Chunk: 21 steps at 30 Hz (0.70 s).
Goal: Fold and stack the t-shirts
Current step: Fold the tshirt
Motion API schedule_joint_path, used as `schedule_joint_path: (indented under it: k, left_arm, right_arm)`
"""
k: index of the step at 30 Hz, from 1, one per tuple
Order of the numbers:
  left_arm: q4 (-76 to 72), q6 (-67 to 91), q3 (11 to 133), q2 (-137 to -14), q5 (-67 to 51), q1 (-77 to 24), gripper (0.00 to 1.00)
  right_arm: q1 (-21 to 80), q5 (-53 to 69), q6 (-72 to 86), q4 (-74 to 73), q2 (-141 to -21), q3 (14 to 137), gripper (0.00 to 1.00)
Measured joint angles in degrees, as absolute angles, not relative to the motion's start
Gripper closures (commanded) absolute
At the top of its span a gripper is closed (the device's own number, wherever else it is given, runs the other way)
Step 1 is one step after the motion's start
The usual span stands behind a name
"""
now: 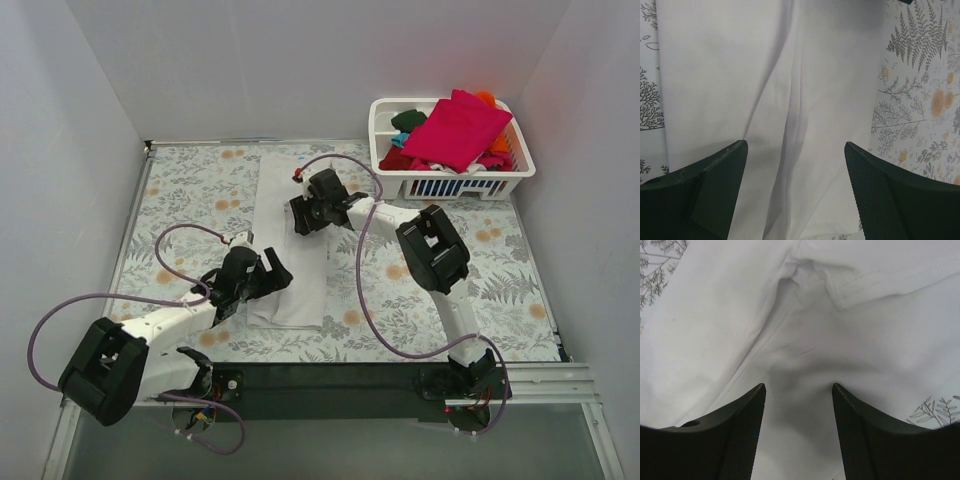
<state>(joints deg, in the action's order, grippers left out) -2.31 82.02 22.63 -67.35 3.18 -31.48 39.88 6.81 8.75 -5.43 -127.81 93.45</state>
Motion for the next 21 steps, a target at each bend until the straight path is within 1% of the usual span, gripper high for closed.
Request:
schedule_joint_path:
  k: [4,8,14,21]
  left_arm:
    - [0.84,81.1,22.65,-61.78,3.75,-31.48,0.28]
    - [4.99,80.82,23.18,-56.77,5.48,-31.48,0.27]
    - [11.97,82.26,23.46,-56.66,7.81,-31.48,0.29]
    - [18.06,84.88,22.87,-53.28,8.16,-31.48,0.32]
  right_arm:
    - [39.9,7.18,8.32,-6.09,-125.23,90.24,0.5]
    - [40.03,7.6,8.19,-6.9,-119.26,82.63,0.5]
    - [41.28,7.44,8.8,-6.17,-110.0,72.16,0.5]
    - [43.2,6.63,9.04,-5.43,-103.9,64.62,0.5]
